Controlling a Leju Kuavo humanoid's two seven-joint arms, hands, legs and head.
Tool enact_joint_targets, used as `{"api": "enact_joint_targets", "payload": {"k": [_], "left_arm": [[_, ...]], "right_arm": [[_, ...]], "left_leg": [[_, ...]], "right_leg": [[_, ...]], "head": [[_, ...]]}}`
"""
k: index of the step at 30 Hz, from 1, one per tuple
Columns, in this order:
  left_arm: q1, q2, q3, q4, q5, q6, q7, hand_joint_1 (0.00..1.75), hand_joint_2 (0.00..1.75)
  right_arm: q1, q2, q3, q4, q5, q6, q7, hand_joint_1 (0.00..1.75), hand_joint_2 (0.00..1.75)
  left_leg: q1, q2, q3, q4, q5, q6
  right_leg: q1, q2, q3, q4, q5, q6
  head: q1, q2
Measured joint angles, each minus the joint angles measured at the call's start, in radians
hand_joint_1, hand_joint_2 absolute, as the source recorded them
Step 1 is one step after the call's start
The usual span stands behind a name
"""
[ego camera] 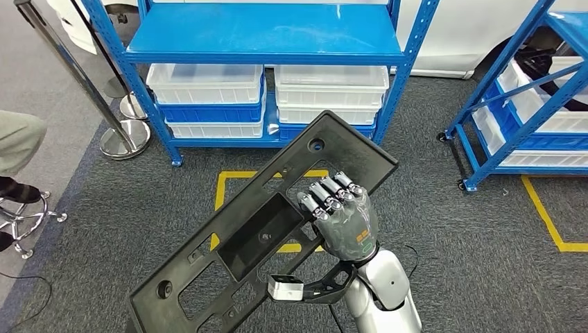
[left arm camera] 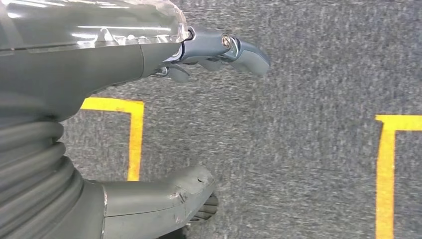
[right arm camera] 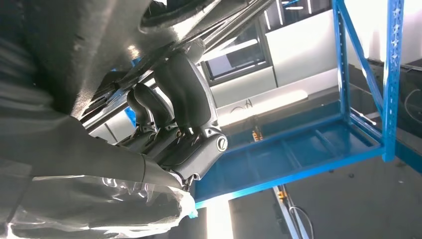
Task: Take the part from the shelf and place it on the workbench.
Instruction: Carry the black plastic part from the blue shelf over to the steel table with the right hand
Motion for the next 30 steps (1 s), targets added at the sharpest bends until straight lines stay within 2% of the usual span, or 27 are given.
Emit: {"api": "enact_joint_targets", "payload": {"k": [1,2,4,5,6,8,9,10,11,12,13,14,15,16,17,19,20,21,22,23,24,25,26,27,28,29,30], "left_arm": [[-0.001,-0.001,-0.001,0.000,-0.002,0.000,0.001,0.00,1.75],[-0.002,-0.002,-0.002,0.000,-0.003,0.000,0.002,0.00,1.75],[-0.003,-0.001,-0.002,0.000,-0.005,0.000,0.003,0.00,1.75],[-0.002,-0.001,-0.002,0.000,-0.006,0.000,0.004,0.00,1.75],[-0.001,-0.001,-0.002,0.000,-0.006,-0.001,0.004,0.00,1.75],[-0.001,-0.002,-0.003,0.000,-0.008,-0.002,0.005,0.00,1.75],[-0.002,-0.002,-0.003,0.000,-0.008,-0.002,0.006,0.00,1.75],[-0.003,-0.002,-0.003,0.000,-0.009,-0.003,0.006,0.00,1.75],[-0.005,-0.002,-0.004,0.000,-0.009,-0.003,0.006,0.00,1.75],[-0.007,-0.002,-0.005,0.000,-0.009,-0.003,0.006,0.00,1.75],[-0.009,-0.002,-0.006,0.000,-0.009,-0.003,0.006,0.00,1.75],[-0.013,-0.002,-0.007,0.000,-0.009,-0.003,0.007,0.00,1.75],[-0.017,-0.002,-0.009,0.000,-0.010,-0.003,0.007,0.00,1.75],[-0.019,-0.002,-0.010,0.000,-0.010,-0.003,0.006,0.00,1.75],[-0.021,-0.002,-0.011,0.000,-0.010,-0.003,0.006,0.00,1.75],[-0.021,-0.002,-0.012,0.000,-0.011,-0.003,0.006,0.00,1.75],[-0.021,-0.003,-0.012,0.000,-0.010,-0.003,0.006,0.00,1.75],[-0.021,-0.004,-0.013,0.000,-0.010,-0.003,0.006,0.00,1.75],[-0.021,-0.005,-0.013,0.000,-0.009,-0.003,0.006,0.00,1.75],[-0.021,-0.005,-0.013,0.000,-0.009,-0.003,0.006,0.00,1.75],[-0.021,-0.005,-0.013,0.000,-0.008,-0.003,0.006,0.00,1.75],[-0.020,-0.005,-0.013,0.000,-0.008,-0.003,0.005,0.00,1.75],[-0.019,-0.005,-0.013,0.000,-0.007,-0.003,0.004,0.00,1.75],[-0.018,-0.005,-0.013,0.000,-0.007,-0.003,0.004,0.00,1.75],[-0.017,-0.005,-0.013,0.000,-0.006,-0.003,0.003,0.00,1.75],[-0.016,-0.005,-0.013,0.000,-0.006,-0.002,0.003,0.00,1.75],[-0.016,-0.005,-0.013,0.000,-0.005,-0.002,0.002,0.00,1.75]], "right_arm": [[0.000,0.000,0.000,-0.001,0.003,0.000,0.004,1.75,1.75],[0.000,0.000,0.000,-0.003,0.005,0.000,0.008,1.75,1.75],[0.001,0.000,0.000,-0.003,0.007,0.000,0.012,1.75,1.75],[0.001,0.000,0.000,-0.003,0.007,0.000,0.013,1.75,1.75],[0.001,0.000,0.000,-0.003,0.008,0.000,0.013,1.75,1.75],[0.002,0.000,0.000,-0.002,0.008,0.000,0.015,1.75,1.75],[0.002,0.000,0.000,-0.002,0.008,0.000,0.015,1.75,1.75],[0.002,0.000,0.000,-0.002,0.009,0.000,0.017,1.75,1.75],[0.002,0.000,0.000,-0.002,0.009,0.000,0.019,1.75,1.75],[0.002,0.000,0.000,-0.002,0.009,0.000,0.023,1.75,1.75],[0.002,0.000,0.000,-0.002,0.009,0.000,0.027,1.75,1.75],[0.002,0.000,0.000,-0.002,0.009,0.000,0.030,1.75,1.75],[0.002,0.000,0.000,-0.003,0.009,0.000,0.032,1.75,1.75],[0.002,0.000,0.001,-0.003,0.010,0.000,0.033,1.75,1.75],[0.002,0.000,0.001,-0.003,0.010,0.000,0.034,1.75,1.75],[0.002,-0.001,0.004,-0.003,0.008,0.000,0.039,1.75,1.75],[0.002,-0.002,0.006,-0.003,0.005,0.000,0.043,1.75,1.75],[0.002,-0.003,0.007,-0.003,0.001,0.000,0.047,1.75,1.75],[0.002,-0.005,0.009,-0.003,-0.003,0.000,0.050,1.75,1.75],[0.003,-0.006,0.012,-0.003,-0.006,0.000,0.053,1.75,1.75],[0.004,-0.007,0.014,-0.003,-0.009,0.000,0.056,1.75,1.75],[0.005,-0.008,0.017,-0.003,-0.012,0.000,0.059,1.75,1.75],[0.006,-0.009,0.020,-0.003,-0.015,0.000,0.063,1.75,1.75],[0.007,-0.009,0.023,-0.003,-0.017,0.000,0.066,1.75,1.75],[0.007,-0.010,0.026,-0.003,-0.018,0.000,0.068,1.75,1.75],[0.006,-0.010,0.030,-0.003,-0.019,0.000,0.070,1.75,1.75],[0.005,-0.010,0.034,-0.003,-0.020,0.000,0.071,1.75,1.75]], "left_leg": [[0.001,0.000,-0.004,-0.001,0.010,-0.006],[0.002,0.000,-0.007,-0.004,0.021,-0.012],[0.005,-0.002,-0.013,-0.009,0.039,-0.024],[0.005,-0.005,-0.022,0.001,0.025,-0.029],[0.004,-0.008,-0.035,0.026,-0.008,-0.033],[0.006,-0.010,-0.064,0.131,-0.120,-0.039],[0.008,-0.010,-0.073,0.193,-0.163,-0.041],[0.008,-0.010,-0.072,0.243,-0.178,-0.043],[0.009,-0.010,-0.061,0.269,-0.164,-0.044],[0.009,-0.010,-0.035,0.264,-0.132,-0.043],[0.009,-0.010,0.007,0.226,-0.102,-0.042],[0.008,-0.010,0.059,0.163,-0.100,-0.039],[0.005,-0.011,0.110,0.092,-0.113,-0.034],[0.002,-0.011,0.144,0.037,-0.133,-0.028],[-0.001,-0.012,0.162,0.002,-0.151,-0.022],[-0.002,-0.011,0.158,-0.013,-0.139,-0.006],[0.000,-0.009,0.151,-0.017,-0.128,0.002],[0.003,-0.006,0.142,-0.021,-0.114,0.010],[0.005,-0.003,0.130,-0.023,-0.099,0.016],[0.005,-0.002,0.116,-0.022,-0.086,0.019],[0.005,-0.002,0.100,-0.021,-0.073,0.020],[0.005,-0.001,0.082,-0.019,-0.061,0.018],[0.006,0.000,0.063,-0.016,-0.049,0.015],[0.007,0.001,0.044,-0.012,-0.037,0.012],[0.008,0.001,0.027,-0.007,-0.027,0.007],[0.009,0.000,0.011,-0.001,-0.018,0.002],[0.010,0.000,-0.002,0.005,-0.011,-0.004]], "right_leg": [[0.005,0.000,0.041,-0.061,-0.017,-0.004],[0.009,0.000,0.061,-0.099,-0.031,-0.005],[0.011,-0.001,0.053,-0.116,-0.015,-0.010],[0.008,-0.002,0.043,-0.119,-0.003,-0.015],[0.005,-0.004,0.030,-0.123,0.012,-0.021],[0.006,-0.007,-0.003,-0.122,0.038,-0.030],[0.008,-0.007,-0.020,-0.119,0.050,-0.032],[0.010,-0.008,-0.040,-0.115,0.062,-0.032],[0.011,-0.008,-0.060,-0.109,0.074,-0.032],[0.011,-0.008,-0.081,-0.102,0.084,-0.030],[0.011,-0.008,-0.102,-0.093,0.094,-0.028],[0.011,-0.008,-0.119,-0.085,0.103,-0.025],[0.011,-0.009,-0.132,-0.077,0.111,-0.021],[0.011,-0.010,-0.138,-0.074,0.119,-0.016],[0.011,-0.011,-0.140,-0.073,0.128,-0.011],[0.008,-0.010,-0.141,-0.076,0.142,0.000],[0.007,-0.007,-0.146,-0.070,0.132,0.006],[0.006,-0.005,-0.154,-0.050,0.101,0.011],[0.003,-0.002,-0.164,-0.012,0.050,0.017],[0.000,0.000,-0.176,0.042,-0.008,0.022],[-0.004,0.000,-0.185,0.102,-0.054,0.026],[-0.007,0.000,-0.189,0.156,-0.074,0.030],[-0.011,0.000,-0.183,0.189,-0.066,0.034],[-0.015,0.000,-0.162,0.191,-0.040,0.037],[-0.019,0.000,-0.127,0.165,-0.011,0.039],[-0.023,0.000,-0.075,0.111,0.002,0.041],[-0.023,0.001,-0.019,0.039,-0.004,0.040]], "head": [[0.000,0.000],[0.000,0.000],[0.001,0.000],[0.001,0.000],[0.001,0.000],[0.000,0.000],[0.000,0.000],[0.000,0.000],[0.000,0.000],[0.000,0.000],[0.000,0.000],[0.000,0.000],[0.000,0.000],[0.000,0.000],[0.000,0.000],[0.000,0.000],[0.000,0.000],[0.001,0.000],[0.001,0.000],[0.001,0.000],[0.001,0.000],[0.001,0.000],[0.001,0.000],[0.001,0.000],[0.001,0.000],[0.001,0.000],[0.001,0.000]]}}
